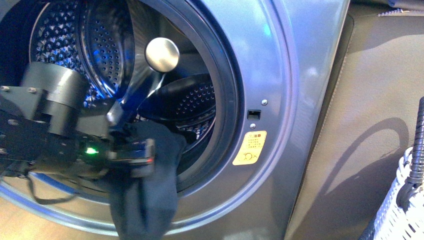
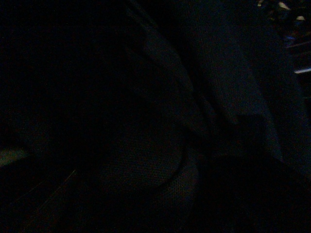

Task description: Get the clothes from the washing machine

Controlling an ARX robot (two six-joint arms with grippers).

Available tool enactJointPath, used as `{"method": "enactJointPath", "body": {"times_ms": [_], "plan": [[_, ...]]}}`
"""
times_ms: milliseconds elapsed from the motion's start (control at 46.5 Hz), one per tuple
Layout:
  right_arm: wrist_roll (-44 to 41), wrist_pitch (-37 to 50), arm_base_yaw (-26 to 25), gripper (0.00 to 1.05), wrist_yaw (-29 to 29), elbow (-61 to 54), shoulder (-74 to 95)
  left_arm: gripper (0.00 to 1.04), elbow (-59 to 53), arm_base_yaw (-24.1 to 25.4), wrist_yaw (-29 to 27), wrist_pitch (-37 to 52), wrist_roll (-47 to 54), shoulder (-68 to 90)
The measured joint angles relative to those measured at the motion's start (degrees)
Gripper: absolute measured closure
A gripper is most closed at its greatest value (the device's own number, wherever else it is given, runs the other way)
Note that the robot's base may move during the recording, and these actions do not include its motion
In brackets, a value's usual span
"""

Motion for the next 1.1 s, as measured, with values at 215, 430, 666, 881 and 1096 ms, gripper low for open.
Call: {"method": "enactJointPath", "body": {"times_ms": [215, 430, 666, 881, 1096], "plan": [[0.00, -0.02, 0.00, 0.08, 0.00, 0.00, 0.00, 0.06, 0.00, -3.13, 1.27, -1.64, -2.49, -1.46], [0.00, -0.02, 0.00, 0.08, 0.00, 0.00, 0.00, 0.06, 0.15, -4.57, -2.23, -4.00, -0.28, -1.40], [0.00, 0.00, 0.00, 0.08, 0.00, 0.00, 0.00, 0.06, 1.31, -4.74, -7.48, -5.68, 3.02, -0.31], [0.00, 0.00, 0.00, 0.08, 0.00, 0.00, 0.00, 0.06, 1.64, -3.13, -12.07, -5.09, 6.86, 0.85], [0.00, 0.00, 0.00, 0.08, 0.00, 0.00, 0.00, 0.32, 0.68, -1.53, -12.39, -3.74, 9.79, 0.98]]}}
